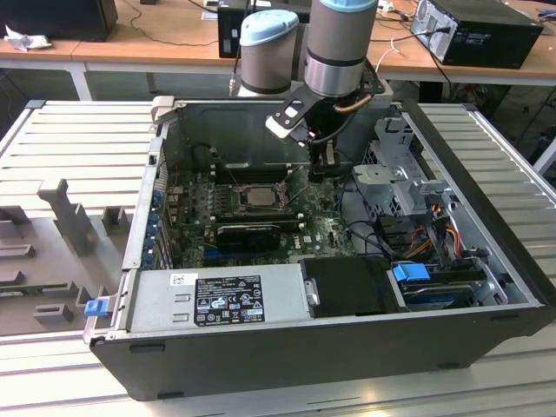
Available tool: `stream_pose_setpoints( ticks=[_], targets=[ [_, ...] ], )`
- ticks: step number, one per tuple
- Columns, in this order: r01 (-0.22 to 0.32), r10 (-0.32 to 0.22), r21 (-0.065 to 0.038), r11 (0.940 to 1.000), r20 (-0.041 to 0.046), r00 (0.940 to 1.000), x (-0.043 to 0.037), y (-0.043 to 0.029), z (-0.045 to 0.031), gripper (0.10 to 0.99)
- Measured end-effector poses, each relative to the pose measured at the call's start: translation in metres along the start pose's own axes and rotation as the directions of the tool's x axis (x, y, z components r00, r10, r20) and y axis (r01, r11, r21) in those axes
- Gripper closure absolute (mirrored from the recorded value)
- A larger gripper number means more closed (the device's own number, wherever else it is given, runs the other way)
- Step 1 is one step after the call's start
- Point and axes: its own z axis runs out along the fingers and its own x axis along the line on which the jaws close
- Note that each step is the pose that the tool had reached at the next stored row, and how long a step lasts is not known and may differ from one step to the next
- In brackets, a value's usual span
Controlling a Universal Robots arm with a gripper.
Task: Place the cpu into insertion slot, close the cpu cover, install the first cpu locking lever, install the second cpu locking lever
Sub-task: 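Close the cpu cover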
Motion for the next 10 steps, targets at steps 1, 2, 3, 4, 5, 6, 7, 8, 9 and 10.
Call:
stream_pose_setpoints(
  ticks=[1, 2, 3, 4, 5, 6, 7, 8, 9, 10],
  targets=[
    [0.0, 0.0, 0.0, 1.0, 0.0, 1.0, 0.0, -0.0007, 0.0, 0.98],
    [0.0, 0.0, 0.0, 1.0, 0.0, 1.0, 0.0001, -0.0015, -0.0001, 0.98],
    [0.0, 0.0, 0.0, 1.0, 0.0001, 1.0, 0.0001, -0.0029, -0.0002, 0.98],
    [0.0, 0.0, 0.0, 1.0, 0.0001, 1.0, 0.0001, -0.0036, -0.0002, 0.98],
    [0.0, 0.0, 0.0, 1.0, 0.0001, 1.0, 0.0001, -0.0043, -0.0002, 0.98],
    [0.0, 0.0, 0.0, 1.0, 0.0001, 1.0, 0.0001, -0.0052, -0.0003, 0.98],
    [0.0, 0.0, 0.0, 1.0, 0.0001, 1.0, 0.0001, -0.006, -0.0003, 0.98],
    [0.0, 0.0, 0.0, 1.0, 0.0001, 1.0, 0.0001, -0.0065, -0.0003, 0.98],
    [0.0, 0.0, 0.0, 1.0, 0.0001, 1.0, 0.0001, -0.0067, -0.0003, 0.98],
    [0.0, 0.0, 0.0, 1.0, 0.0001, 1.0, 0.0002, -0.0069, -0.0003, 0.98]
  ],
)
